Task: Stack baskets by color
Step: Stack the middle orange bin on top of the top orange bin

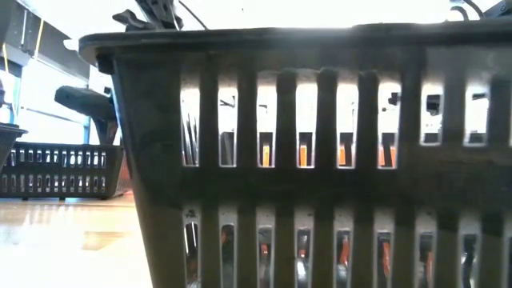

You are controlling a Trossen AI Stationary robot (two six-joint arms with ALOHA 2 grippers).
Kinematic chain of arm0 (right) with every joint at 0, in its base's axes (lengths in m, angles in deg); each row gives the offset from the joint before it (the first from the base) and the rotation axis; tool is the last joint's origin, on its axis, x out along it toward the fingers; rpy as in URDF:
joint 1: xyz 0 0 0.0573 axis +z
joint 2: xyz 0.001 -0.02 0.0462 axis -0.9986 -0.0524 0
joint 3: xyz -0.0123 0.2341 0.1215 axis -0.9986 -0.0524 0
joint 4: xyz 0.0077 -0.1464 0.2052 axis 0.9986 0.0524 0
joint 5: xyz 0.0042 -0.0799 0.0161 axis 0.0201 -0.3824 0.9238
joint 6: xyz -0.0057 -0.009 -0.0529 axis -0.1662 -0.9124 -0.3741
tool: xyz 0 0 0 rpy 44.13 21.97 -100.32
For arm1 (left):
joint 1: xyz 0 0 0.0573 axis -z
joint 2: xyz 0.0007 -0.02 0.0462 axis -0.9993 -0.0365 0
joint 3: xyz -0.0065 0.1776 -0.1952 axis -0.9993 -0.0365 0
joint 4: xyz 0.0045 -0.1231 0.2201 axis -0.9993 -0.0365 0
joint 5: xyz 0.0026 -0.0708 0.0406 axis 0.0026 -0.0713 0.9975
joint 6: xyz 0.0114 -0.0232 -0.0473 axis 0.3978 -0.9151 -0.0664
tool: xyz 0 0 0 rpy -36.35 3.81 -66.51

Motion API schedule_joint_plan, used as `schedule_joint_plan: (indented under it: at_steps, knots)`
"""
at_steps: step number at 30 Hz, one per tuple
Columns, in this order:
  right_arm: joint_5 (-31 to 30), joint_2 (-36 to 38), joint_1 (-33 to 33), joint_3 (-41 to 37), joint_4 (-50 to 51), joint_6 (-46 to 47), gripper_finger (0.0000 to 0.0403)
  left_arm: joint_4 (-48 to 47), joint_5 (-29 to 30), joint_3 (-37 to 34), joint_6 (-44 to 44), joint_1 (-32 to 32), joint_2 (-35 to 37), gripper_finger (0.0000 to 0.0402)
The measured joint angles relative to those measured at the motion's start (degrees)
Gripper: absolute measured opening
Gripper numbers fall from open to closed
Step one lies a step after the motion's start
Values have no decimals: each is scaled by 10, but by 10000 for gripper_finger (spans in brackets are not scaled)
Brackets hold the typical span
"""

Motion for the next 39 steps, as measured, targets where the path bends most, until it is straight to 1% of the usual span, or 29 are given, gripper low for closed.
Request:
schedule_joint_plan:
  at_steps: [6,15,19,27,39]
  knots:
    - [0,0,0,0,0,0,142,13,0,0,-19,-10,-14,140]
    - [0,0,0,0,0,0,142,26,-3,0,-19,-24,-37,135]
    - [0,0,0,0,0,0,142,33,-4,-2,-19,-28,-38,106]
    - [0,0,0,0,0,0,142,33,-19,-3,-24,-28,-36,10]
    - [0,0,0,0,0,0,142,35,-26,-2,-45,-25,-27,1]
